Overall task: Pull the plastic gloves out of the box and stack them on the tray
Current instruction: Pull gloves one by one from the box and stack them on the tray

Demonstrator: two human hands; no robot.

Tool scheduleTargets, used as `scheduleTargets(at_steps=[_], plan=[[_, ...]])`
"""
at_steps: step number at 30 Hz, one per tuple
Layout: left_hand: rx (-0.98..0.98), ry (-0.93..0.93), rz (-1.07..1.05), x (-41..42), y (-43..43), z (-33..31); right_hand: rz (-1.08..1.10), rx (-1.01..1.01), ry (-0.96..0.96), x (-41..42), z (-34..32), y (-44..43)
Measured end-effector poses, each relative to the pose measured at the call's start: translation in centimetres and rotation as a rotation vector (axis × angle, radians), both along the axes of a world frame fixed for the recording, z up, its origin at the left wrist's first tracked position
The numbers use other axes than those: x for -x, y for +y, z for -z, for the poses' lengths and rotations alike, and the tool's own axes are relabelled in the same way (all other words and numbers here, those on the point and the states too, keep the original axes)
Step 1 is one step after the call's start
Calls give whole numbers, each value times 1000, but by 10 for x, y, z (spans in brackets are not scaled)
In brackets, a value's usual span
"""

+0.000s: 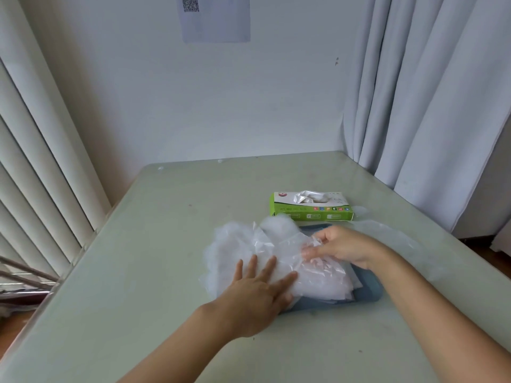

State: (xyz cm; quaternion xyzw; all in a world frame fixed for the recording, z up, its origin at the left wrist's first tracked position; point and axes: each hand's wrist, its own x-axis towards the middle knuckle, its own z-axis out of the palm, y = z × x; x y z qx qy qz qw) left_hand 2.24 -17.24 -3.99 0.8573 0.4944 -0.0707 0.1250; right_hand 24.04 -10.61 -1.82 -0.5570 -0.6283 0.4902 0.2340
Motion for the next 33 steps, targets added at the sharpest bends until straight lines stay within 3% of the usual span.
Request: scheduleTargets(at_steps=[6, 11, 13, 15, 19, 21, 25, 30, 33], plan=[[69, -10, -15, 2, 0, 2, -122, 136, -138, 13, -25, 35], [109, -19, -46, 1, -1, 0, -240, 26, 10, 24, -25, 35], [116, -18, -65, -1, -3, 0, -221, -75, 45, 25, -21, 36], [108, -11, -85, -2, -4, 1, -140, -226, -42, 27, -15, 38], [108, 3, -107, -4, -5, 1, 279, -720, -306, 32, 0, 36], [119, 10, -106, -4, -5, 1, 247, -880, -291, 37, 4, 19], [120, 35, -105, -5, -4, 1, -175, -695, -406, 48, 21, -24], [114, 60, -143, -9, -6, -1, -331, -419, -611, 29, 36, -25], [112, 141, -163, -7, -4, 1, -379, -380, -729, 23, 36, -23]])
